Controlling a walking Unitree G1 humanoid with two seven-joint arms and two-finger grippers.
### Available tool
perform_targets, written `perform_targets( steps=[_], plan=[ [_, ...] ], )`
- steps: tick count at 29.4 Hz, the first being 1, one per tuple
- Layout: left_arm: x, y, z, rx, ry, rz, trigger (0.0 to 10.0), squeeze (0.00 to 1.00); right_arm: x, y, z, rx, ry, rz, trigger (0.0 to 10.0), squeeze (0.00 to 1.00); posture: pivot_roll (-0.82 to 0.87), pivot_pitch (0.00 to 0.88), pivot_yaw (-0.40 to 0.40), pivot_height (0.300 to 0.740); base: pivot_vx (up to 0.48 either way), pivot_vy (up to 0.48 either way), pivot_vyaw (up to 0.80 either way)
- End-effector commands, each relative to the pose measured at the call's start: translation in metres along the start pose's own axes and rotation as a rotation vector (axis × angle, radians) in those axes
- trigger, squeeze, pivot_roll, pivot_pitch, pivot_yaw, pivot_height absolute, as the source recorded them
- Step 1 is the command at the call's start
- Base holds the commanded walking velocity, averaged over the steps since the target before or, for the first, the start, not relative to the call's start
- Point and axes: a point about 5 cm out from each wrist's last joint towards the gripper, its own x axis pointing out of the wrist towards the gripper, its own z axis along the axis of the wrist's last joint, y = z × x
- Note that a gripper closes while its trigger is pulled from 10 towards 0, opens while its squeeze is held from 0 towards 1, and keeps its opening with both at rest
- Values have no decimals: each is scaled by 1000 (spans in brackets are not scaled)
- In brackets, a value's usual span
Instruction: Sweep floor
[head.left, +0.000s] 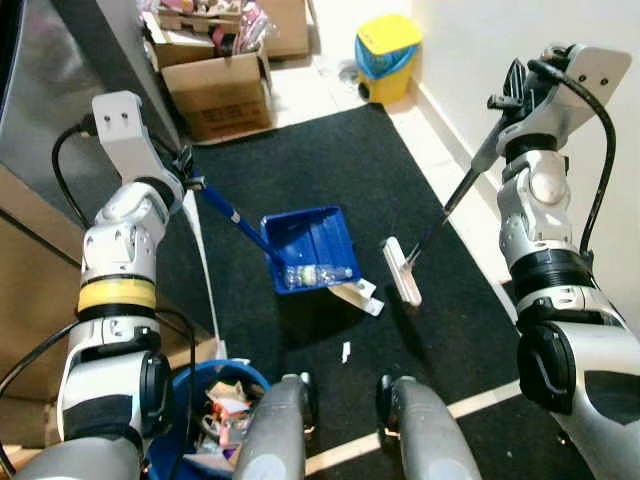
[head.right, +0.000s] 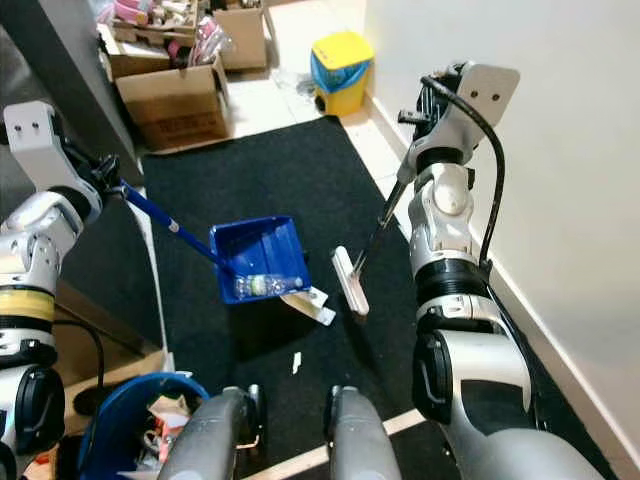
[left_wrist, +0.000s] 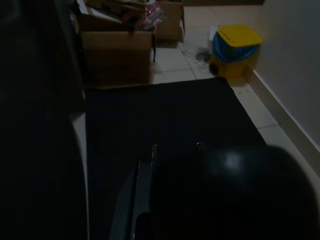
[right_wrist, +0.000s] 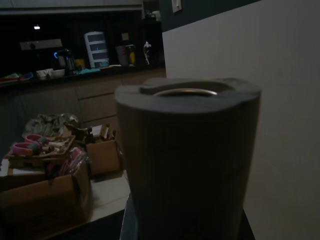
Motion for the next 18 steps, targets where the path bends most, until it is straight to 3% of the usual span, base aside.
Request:
perform_targets(
  steps=[1, 18],
  plan=[
    [0, 0, 6, 3, -49, 4, 10000, 0, 2, 3, 5, 1, -21, 14, 10000, 0, 5, 53, 33, 740, 345, 0, 0],
    [0, 2, 4, -1, -52, 13, 10000, 0, 2, 4, 4, 2, -17, 19, 10000, 0, 7, 55, 30, 740, 480, 0, 0]
  ],
)
